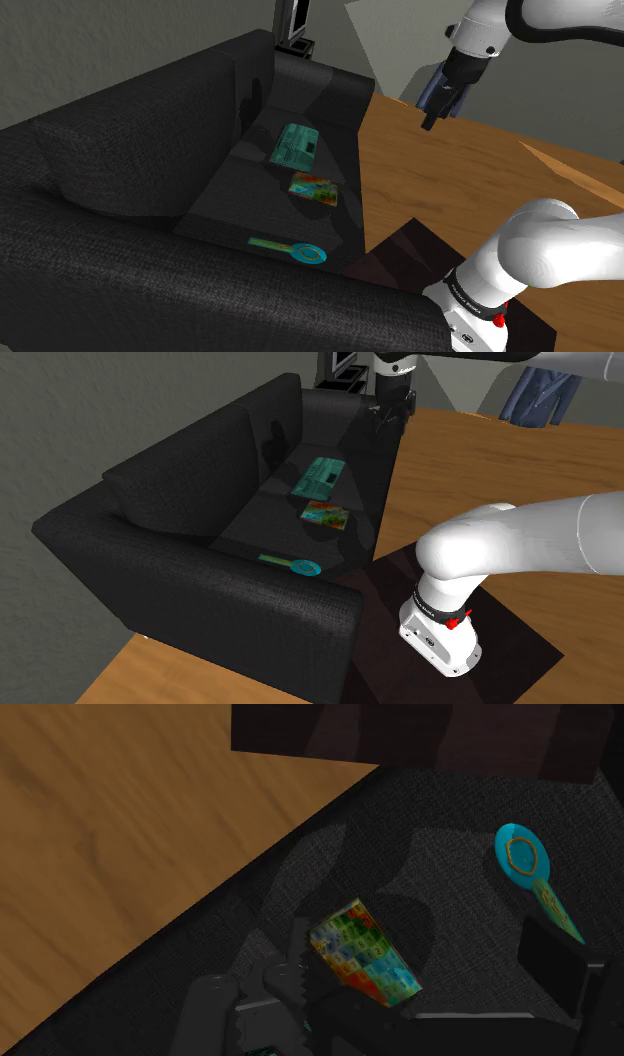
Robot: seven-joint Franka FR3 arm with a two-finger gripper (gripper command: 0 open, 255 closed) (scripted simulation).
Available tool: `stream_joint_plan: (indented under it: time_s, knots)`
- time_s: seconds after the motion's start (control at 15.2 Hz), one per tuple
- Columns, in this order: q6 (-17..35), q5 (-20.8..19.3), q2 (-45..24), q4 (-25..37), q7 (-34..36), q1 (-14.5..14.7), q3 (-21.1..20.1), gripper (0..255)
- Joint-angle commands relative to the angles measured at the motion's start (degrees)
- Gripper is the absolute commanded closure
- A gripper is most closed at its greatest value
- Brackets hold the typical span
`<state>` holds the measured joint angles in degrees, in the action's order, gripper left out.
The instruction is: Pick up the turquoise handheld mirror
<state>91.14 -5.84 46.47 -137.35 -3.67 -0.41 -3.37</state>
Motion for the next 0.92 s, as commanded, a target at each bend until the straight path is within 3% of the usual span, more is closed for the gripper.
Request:
stream_joint_plan:
  time_s: [0.0,0.86]
  knots:
    - [0.0,0.0,0.0,0.0,0.0,0.0,0.0,0]
    - [24.2,4.8,-10.1,-14.7,7.7,4.2,-7.3,0]
